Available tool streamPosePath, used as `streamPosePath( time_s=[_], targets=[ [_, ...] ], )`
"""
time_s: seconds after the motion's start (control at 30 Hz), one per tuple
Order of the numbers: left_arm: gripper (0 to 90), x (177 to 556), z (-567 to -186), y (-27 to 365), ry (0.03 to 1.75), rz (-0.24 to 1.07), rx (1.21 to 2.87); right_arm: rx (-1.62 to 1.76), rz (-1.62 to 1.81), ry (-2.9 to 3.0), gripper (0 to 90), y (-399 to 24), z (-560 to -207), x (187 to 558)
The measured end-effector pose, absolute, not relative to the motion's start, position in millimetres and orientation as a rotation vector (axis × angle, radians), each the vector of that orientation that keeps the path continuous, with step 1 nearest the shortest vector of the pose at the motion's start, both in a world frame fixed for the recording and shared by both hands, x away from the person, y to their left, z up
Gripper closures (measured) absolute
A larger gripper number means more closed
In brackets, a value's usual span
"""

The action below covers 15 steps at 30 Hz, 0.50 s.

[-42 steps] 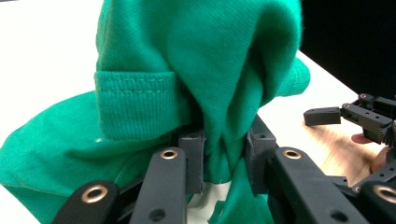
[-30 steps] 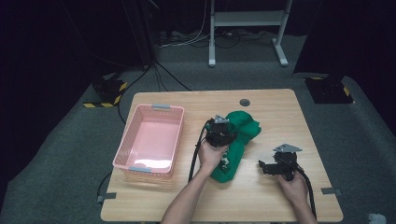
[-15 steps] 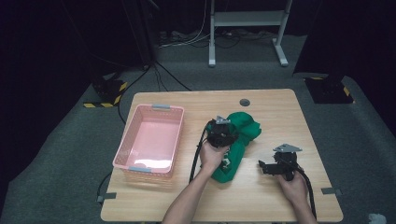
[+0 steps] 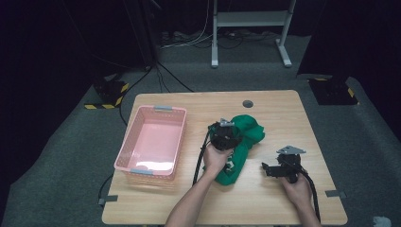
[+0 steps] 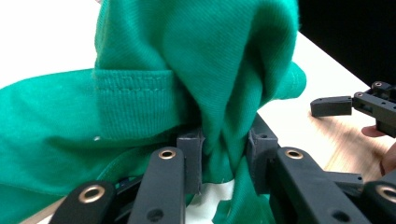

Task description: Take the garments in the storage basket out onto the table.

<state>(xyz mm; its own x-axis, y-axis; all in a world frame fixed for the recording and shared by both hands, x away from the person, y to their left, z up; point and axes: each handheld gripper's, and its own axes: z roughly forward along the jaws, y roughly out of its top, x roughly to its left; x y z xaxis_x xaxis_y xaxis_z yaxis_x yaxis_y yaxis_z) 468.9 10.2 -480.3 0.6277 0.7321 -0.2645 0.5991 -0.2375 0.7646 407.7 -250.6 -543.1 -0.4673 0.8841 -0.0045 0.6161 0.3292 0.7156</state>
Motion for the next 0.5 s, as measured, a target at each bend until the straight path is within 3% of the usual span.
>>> streamPosePath(
  time_s=[0.5],
  targets=[
    [71.1,473.5,-489.9,12.4,1.082,0.161,1.930,1.329,0.925,2.201,4.2,-250.9,-543.1,408.0]
  ],
)
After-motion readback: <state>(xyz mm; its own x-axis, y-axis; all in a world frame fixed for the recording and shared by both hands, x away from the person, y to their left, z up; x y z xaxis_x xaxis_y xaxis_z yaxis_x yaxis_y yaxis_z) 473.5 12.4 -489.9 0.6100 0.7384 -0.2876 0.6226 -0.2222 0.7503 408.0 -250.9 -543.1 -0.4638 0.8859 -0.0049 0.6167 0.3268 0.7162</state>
